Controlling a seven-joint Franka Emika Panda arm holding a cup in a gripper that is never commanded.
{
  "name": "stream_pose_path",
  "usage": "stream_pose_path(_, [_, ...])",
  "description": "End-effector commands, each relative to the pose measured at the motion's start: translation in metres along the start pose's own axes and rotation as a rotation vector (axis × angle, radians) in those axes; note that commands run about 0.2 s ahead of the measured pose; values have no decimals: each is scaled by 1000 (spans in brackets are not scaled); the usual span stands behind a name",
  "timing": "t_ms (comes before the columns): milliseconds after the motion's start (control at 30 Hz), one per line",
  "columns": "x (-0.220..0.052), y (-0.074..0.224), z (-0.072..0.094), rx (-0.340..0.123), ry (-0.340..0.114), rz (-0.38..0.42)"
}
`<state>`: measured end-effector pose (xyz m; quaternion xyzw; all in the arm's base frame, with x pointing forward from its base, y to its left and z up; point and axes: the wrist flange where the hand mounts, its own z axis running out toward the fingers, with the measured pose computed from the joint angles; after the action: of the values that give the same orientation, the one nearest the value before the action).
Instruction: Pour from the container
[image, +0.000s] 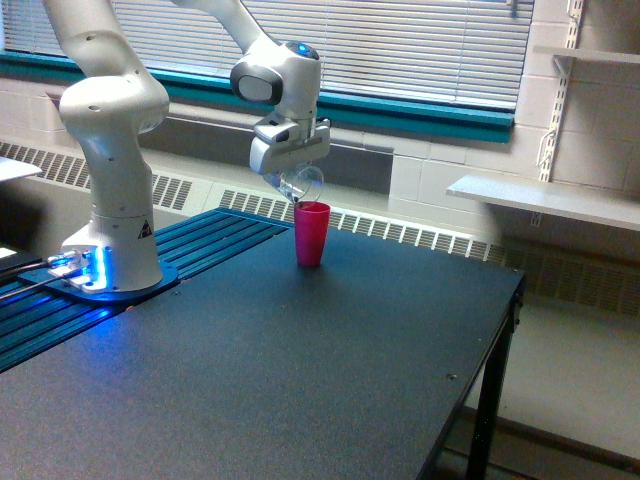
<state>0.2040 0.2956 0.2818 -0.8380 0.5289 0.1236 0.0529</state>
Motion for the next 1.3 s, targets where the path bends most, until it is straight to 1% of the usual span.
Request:
stream_pose_path(33, [3, -5, -3, -12, -2, -21])
stream_pose_path(233, [3, -6, -3, -19, -2, -28])
stream_pose_path(533, [3, -10, -4, -9, -1, -34])
stream_pose_path(967, [6, -16, -15, 14, 37, -37])
stream_pose_path(1100, [6, -18, -19, 32, 48, -34])
stream_pose_path(1300, [9, -23, -29, 61, 81, -36])
